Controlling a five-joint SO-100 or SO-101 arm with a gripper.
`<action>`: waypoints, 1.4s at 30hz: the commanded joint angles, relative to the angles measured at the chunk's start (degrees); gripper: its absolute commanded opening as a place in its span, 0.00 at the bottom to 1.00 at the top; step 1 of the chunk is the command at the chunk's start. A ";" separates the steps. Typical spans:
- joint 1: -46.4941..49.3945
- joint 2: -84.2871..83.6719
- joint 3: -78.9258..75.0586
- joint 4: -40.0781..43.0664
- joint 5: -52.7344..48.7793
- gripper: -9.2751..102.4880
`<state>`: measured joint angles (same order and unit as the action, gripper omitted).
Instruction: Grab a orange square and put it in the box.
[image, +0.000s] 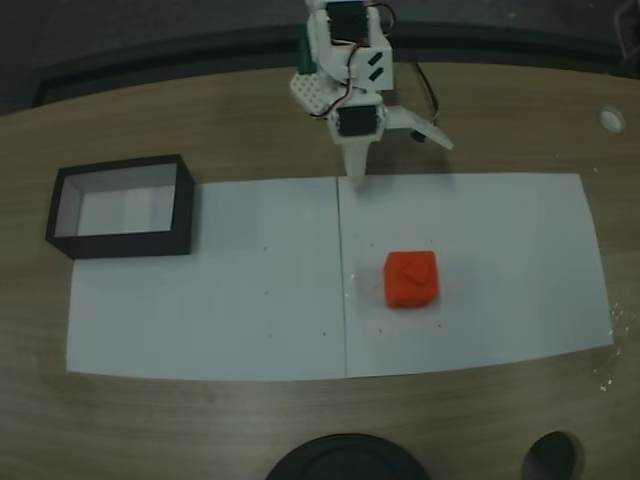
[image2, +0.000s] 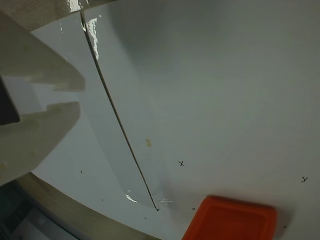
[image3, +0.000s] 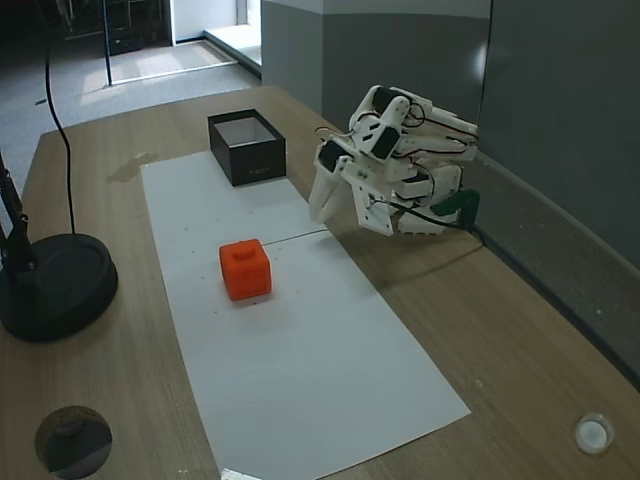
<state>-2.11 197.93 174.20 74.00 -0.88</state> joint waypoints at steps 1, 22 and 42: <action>0.18 1.23 -2.29 0.18 0.44 0.08; -0.35 1.32 -2.29 0.09 0.26 0.08; -6.33 -3.60 -16.44 -24.87 9.32 0.34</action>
<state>-3.78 196.44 165.59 47.81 7.47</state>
